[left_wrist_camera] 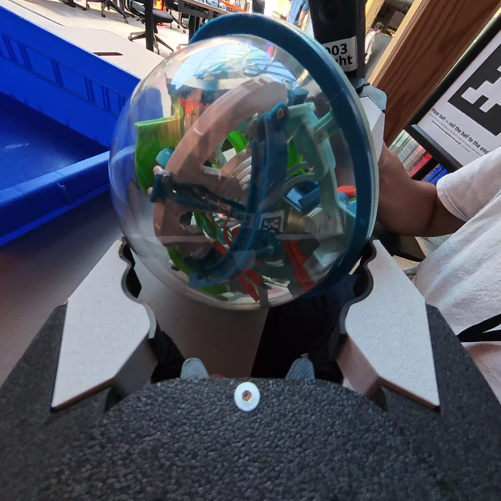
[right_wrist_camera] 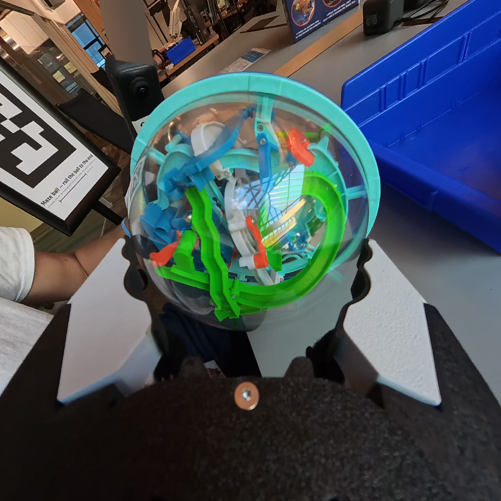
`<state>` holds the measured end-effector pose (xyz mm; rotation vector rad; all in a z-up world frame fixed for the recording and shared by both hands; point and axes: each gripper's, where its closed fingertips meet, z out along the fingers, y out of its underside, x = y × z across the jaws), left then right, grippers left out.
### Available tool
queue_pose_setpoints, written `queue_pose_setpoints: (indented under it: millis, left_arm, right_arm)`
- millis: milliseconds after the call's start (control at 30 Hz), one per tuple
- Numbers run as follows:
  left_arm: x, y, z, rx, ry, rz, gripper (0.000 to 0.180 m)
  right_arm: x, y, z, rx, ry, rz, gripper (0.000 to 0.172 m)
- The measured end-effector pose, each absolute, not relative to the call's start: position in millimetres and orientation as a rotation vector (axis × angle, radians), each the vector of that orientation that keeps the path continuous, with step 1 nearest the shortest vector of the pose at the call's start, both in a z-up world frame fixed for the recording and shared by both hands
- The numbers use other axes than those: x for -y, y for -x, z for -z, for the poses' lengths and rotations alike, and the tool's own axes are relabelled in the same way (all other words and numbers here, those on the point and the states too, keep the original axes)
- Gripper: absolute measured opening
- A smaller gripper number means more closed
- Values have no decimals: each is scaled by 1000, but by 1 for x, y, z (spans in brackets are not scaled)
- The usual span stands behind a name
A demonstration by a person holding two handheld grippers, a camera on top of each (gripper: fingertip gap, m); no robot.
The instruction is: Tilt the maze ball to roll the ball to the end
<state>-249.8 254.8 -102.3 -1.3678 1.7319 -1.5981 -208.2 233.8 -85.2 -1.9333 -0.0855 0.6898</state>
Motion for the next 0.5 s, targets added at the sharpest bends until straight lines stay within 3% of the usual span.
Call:
queue_pose_setpoints:
  millis: [500]
  left_arm:
    - [-252, 256, 102, -1756, 1236, 1581, 157]
  right_arm:
    - [-229, 215, 79, 123, 1886, -560, 154]
